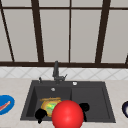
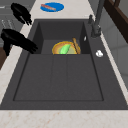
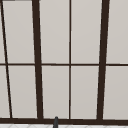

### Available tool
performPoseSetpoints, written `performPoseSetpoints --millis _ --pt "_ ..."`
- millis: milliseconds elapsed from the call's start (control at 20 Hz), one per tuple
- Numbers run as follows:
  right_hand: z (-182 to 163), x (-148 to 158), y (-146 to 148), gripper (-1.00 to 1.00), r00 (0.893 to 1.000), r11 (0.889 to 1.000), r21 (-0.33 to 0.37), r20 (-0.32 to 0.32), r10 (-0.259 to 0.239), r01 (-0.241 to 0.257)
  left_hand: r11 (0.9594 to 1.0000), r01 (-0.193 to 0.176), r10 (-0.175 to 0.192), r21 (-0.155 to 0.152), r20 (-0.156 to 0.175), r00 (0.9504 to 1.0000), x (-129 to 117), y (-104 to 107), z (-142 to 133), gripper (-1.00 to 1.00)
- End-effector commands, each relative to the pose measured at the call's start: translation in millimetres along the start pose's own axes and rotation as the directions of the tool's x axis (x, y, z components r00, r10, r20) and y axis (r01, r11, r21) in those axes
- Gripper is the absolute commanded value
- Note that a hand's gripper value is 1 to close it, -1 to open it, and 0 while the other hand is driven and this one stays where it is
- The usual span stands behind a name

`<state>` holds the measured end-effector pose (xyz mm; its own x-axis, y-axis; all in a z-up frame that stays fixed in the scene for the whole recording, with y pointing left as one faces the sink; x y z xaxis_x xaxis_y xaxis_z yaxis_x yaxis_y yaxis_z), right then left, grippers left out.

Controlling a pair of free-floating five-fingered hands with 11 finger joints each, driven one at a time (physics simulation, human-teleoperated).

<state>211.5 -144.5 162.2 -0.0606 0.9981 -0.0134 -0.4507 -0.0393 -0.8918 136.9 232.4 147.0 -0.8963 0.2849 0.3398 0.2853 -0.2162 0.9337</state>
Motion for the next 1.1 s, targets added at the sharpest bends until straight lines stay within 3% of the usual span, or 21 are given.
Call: performPoseSetpoints --millis 0,400,800,850,900,1050 --pt "-0.3 9.0 -3.8 -1.00 1.000 0.998 -0.056 -0.002 0.003 -0.003 1.0000 0.000 0.000 0.000 0.000 1.0000 0.0 0.0 0.0 0.00" --pt "-13.4 42.1 -26.3 -1.00 0.998 0.985 -0.164 -0.035 0.043 -0.048 1.0000 0.000 0.000 0.000 0.000 1.0000 0.0 0.0 0.0 0.00" --pt "-11.2 82.4 -51.8 -1.00 0.998 0.956 -0.287 0.003 0.059 -0.056 1.0000 0.000 0.000 0.000 0.000 1.0000 0.0 0.0 0.0 0.00" --pt "-10.4 88.5 -55.8 -1.00 0.998 0.955 -0.292 0.004 0.059 -0.055 1.0000 0.000 0.000 0.000 0.000 1.0000 0.0 0.0 0.0 0.00" --pt "-10.1 94.7 -58.5 -1.00 0.998 0.960 -0.274 0.009 0.058 -0.053 1.0000 0.000 0.000 0.000 0.000 1.0000 0.0 0.0 0.0 0.00" --pt "-10.7 112.0 -68.2 -1.00 0.998 0.958 -0.282 0.008 0.056 -0.052 1.0000 0.000 0.000 0.000 0.000 1.0000 0.0 0.0 0.0 0.00"
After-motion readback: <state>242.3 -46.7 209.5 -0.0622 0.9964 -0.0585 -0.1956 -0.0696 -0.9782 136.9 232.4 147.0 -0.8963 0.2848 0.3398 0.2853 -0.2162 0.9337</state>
